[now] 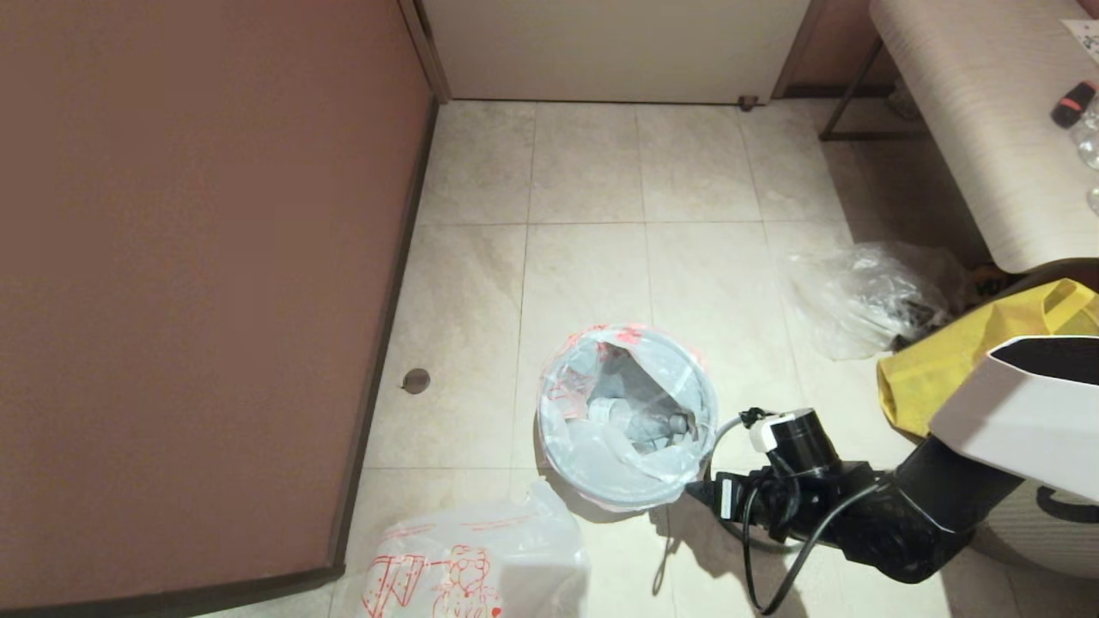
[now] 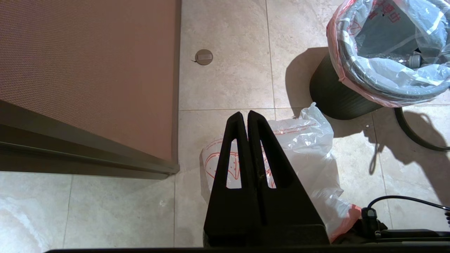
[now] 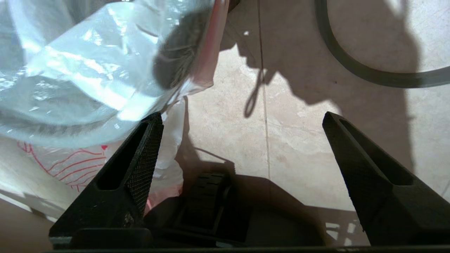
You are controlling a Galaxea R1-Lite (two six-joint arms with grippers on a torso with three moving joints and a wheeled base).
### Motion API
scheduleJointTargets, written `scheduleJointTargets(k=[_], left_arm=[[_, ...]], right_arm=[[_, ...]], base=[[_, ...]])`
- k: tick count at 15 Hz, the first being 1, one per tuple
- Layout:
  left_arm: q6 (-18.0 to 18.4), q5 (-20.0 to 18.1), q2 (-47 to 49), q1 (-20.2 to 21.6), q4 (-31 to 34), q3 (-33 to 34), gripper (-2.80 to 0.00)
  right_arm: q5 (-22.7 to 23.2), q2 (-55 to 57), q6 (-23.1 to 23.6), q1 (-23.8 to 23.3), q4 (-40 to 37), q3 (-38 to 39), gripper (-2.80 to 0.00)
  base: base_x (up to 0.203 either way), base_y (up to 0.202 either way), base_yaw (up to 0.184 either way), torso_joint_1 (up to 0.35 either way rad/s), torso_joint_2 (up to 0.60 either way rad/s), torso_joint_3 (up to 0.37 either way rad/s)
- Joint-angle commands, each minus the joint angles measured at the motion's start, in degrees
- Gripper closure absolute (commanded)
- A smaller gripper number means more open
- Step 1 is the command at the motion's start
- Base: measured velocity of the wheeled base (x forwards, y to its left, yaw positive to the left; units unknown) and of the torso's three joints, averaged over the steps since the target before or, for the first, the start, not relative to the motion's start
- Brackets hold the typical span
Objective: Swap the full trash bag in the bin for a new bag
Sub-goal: Place the trash bag on the floor
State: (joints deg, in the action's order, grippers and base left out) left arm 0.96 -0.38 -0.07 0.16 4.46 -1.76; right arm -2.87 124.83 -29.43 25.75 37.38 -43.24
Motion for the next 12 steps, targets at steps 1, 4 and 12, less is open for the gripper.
scheduleJointTargets(k=[1, 4, 12], left_arm=[[0.0, 0.0, 0.1, 0.0, 0.0, 0.0, 0.00], [0.0, 0.0, 0.1, 0.0, 0.0, 0.0, 0.00], [0.0, -0.1, 0.1, 0.0, 0.0, 0.0, 0.00]], right_arm=[[-0.1, 3.1, -0.2, 0.0, 0.2, -2.0, -2.80], [-0.3, 5.4, -0.1, -1.5, 0.2, -4.0, -2.80], [3.9, 7.2, -6.3, -3.9, 11.4, -3.4, -2.80]], base=[[0.000, 0.000, 0.000, 0.000, 0.00, 0.000], [0.000, 0.000, 0.000, 0.000, 0.00, 0.000], [0.000, 0.000, 0.000, 0.000, 0.00, 0.000]])
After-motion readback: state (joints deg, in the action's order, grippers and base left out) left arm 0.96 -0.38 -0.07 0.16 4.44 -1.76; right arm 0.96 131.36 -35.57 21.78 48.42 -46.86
